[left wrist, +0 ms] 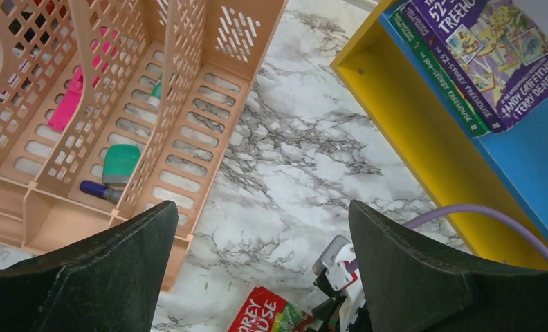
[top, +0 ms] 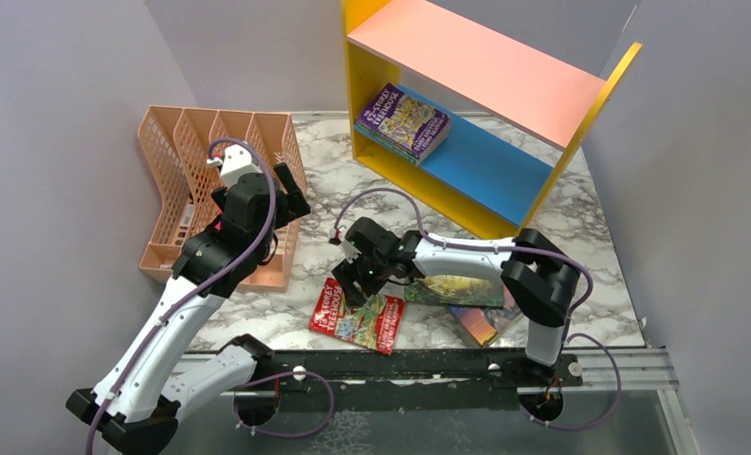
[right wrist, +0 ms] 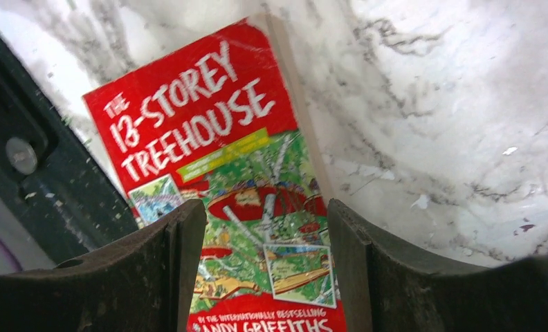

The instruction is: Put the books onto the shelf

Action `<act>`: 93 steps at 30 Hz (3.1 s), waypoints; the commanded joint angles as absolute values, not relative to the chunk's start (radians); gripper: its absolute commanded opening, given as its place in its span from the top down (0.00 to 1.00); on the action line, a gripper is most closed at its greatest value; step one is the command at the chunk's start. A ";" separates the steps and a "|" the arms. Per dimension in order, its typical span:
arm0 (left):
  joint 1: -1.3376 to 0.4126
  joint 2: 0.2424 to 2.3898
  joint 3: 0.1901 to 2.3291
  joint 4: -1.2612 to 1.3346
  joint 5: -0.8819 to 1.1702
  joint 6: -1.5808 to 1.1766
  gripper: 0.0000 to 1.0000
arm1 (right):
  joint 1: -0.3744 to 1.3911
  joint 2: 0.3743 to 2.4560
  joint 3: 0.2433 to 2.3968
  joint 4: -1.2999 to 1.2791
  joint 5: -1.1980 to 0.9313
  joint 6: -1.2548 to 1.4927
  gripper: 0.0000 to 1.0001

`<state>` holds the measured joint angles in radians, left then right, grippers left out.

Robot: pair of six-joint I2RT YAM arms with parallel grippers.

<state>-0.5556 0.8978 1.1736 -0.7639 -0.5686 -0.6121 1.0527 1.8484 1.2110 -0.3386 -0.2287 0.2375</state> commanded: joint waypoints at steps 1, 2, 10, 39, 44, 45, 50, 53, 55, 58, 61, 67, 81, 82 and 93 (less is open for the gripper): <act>-0.552 0.886 1.146 -0.782 -0.555 -0.599 0.07 | 1.057 1.920 1.244 -0.393 -0.123 0.218 0.30; -0.552 0.883 1.141 -0.783 -0.555 -0.598 0.07 | 1.057 1.924 1.249 -0.399 -0.099 0.221 0.30; -0.552 0.869 1.120 -0.783 -0.546 -0.605 0.06 | 1.057 1.918 1.230 -0.398 -0.090 0.227 0.27; -0.552 0.806 0.856 -0.645 -0.256 -0.785 0.06 | 0.960 1.491 0.996 -0.114 -0.072 0.554 0.99; -0.552 0.778 0.786 -0.580 -0.180 -0.805 0.03 | 0.889 1.376 0.930 -0.065 -0.095 0.647 0.99; -0.552 0.774 0.773 -0.569 -0.168 -0.808 0.03 | 0.875 1.350 0.914 -0.048 -0.101 0.666 0.99; -0.552 0.718 0.697 -0.463 -0.165 -0.734 0.01 | 0.839 1.231 0.865 -0.009 -0.095 0.724 0.99; -0.552 0.692 0.667 -0.386 -0.121 -0.692 0.01 | 0.833 1.172 0.861 -0.009 -0.064 0.750 0.99; -0.552 0.688 0.654 -0.350 -0.080 -0.689 0.01 | 0.830 1.129 0.855 0.020 -0.056 0.764 0.99; -0.552 0.687 0.622 -0.283 -0.014 -0.719 0.01 | 0.827 1.085 0.854 0.025 -0.062 0.787 0.99; -0.552 0.683 0.571 -0.183 0.082 -0.779 0.01 | 0.827 1.047 0.854 0.022 -0.071 0.811 0.99; -0.552 0.672 0.512 0.017 0.264 -0.865 0.03 | 0.825 1.001 0.866 0.015 -0.110 0.834 0.99; -0.552 0.627 0.569 0.213 0.518 -0.954 0.46 | 0.825 0.918 0.854 0.061 0.034 0.958 0.99; -0.552 0.627 0.567 0.232 0.536 -0.959 0.47 | 0.825 0.916 0.856 0.063 0.046 0.960 0.99; -0.552 0.615 0.620 0.210 0.597 -0.863 1.00 | 0.825 0.940 0.941 0.002 0.082 0.910 0.99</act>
